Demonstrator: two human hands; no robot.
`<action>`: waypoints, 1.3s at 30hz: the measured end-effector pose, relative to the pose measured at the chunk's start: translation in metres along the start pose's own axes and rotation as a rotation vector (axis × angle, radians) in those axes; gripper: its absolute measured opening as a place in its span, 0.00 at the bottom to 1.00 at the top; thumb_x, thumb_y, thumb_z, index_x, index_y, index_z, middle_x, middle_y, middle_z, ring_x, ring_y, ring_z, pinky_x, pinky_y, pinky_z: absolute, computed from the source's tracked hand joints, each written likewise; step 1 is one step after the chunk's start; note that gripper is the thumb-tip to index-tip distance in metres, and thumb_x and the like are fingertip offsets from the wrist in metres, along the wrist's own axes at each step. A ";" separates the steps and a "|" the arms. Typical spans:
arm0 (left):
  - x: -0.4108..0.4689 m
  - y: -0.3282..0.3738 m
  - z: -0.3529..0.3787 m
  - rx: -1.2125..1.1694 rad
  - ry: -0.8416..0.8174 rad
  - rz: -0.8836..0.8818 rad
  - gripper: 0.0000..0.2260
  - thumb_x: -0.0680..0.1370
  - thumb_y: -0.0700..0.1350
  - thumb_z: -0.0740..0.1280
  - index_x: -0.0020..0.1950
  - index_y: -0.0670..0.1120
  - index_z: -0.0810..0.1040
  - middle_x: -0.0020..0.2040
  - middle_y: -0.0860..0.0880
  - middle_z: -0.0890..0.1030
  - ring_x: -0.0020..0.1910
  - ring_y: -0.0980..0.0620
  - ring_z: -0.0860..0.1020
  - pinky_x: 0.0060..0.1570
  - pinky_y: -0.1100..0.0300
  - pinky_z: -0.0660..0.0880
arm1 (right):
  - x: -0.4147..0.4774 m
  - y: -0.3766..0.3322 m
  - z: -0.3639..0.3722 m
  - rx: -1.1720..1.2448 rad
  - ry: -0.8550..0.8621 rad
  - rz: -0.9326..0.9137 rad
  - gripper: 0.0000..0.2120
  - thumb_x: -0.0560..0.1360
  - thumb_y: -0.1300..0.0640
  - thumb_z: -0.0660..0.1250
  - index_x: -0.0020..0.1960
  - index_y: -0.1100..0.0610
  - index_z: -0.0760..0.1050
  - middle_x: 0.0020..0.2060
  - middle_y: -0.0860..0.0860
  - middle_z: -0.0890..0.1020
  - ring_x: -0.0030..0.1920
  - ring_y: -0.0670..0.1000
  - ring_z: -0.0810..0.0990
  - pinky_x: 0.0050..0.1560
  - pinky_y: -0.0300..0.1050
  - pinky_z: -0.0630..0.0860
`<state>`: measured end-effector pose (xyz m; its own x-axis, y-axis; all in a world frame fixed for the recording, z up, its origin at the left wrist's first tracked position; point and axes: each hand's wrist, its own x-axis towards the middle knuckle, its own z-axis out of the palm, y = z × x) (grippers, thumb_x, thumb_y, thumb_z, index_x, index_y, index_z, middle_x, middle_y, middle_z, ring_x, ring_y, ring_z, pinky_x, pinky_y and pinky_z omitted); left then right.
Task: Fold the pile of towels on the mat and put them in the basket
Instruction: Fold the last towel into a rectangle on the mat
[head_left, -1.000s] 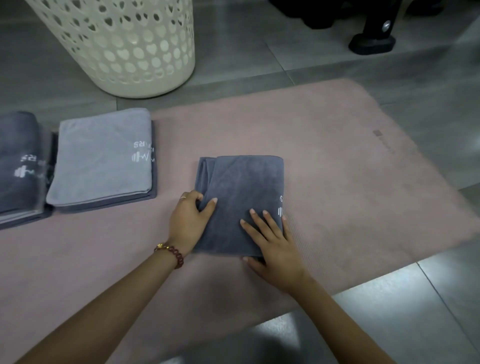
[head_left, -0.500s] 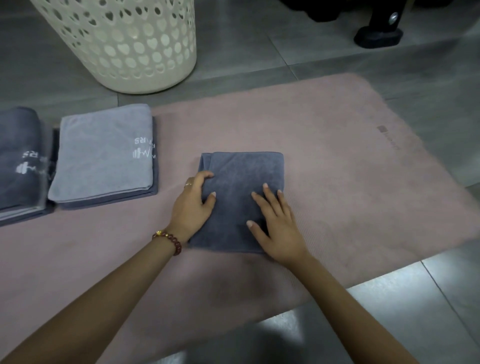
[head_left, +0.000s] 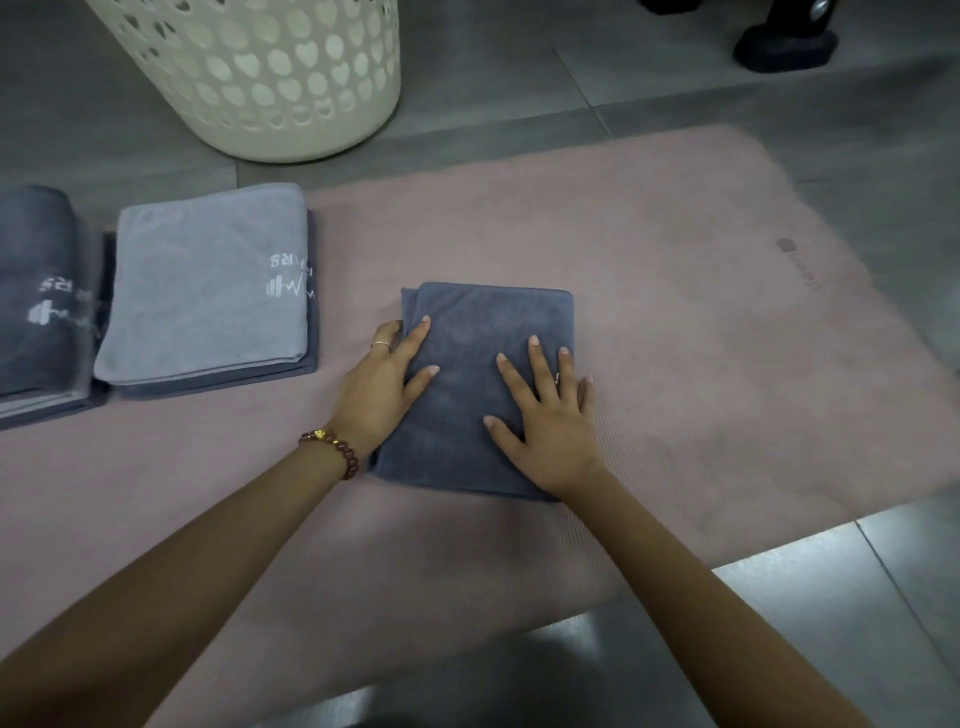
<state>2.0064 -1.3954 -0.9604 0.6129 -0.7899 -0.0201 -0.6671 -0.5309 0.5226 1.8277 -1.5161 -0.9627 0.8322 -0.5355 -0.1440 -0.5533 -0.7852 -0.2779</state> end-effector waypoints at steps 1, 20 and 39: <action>-0.001 0.001 -0.002 -0.014 0.004 -0.015 0.26 0.79 0.52 0.61 0.76 0.53 0.57 0.72 0.44 0.60 0.63 0.44 0.71 0.60 0.53 0.72 | -0.001 -0.002 0.001 -0.004 0.017 0.004 0.37 0.70 0.31 0.39 0.76 0.43 0.45 0.77 0.49 0.40 0.75 0.60 0.37 0.71 0.66 0.40; -0.066 0.000 0.005 0.252 0.135 0.036 0.22 0.78 0.49 0.54 0.71 0.45 0.69 0.60 0.38 0.69 0.47 0.41 0.76 0.39 0.51 0.77 | -0.027 -0.019 0.014 -0.003 0.114 0.050 0.31 0.74 0.37 0.46 0.75 0.47 0.58 0.76 0.56 0.54 0.75 0.64 0.53 0.69 0.64 0.48; -0.052 0.024 0.003 -0.354 -0.057 -0.322 0.23 0.70 0.40 0.73 0.55 0.49 0.62 0.54 0.44 0.67 0.51 0.47 0.69 0.46 0.64 0.67 | -0.026 -0.001 -0.022 1.017 0.188 0.223 0.21 0.71 0.72 0.66 0.58 0.52 0.73 0.57 0.42 0.73 0.59 0.44 0.70 0.61 0.34 0.71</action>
<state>1.9574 -1.3681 -0.9497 0.7337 -0.6235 -0.2701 -0.2563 -0.6222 0.7397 1.8057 -1.5075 -0.9376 0.6482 -0.7435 -0.1645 -0.3303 -0.0799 -0.9405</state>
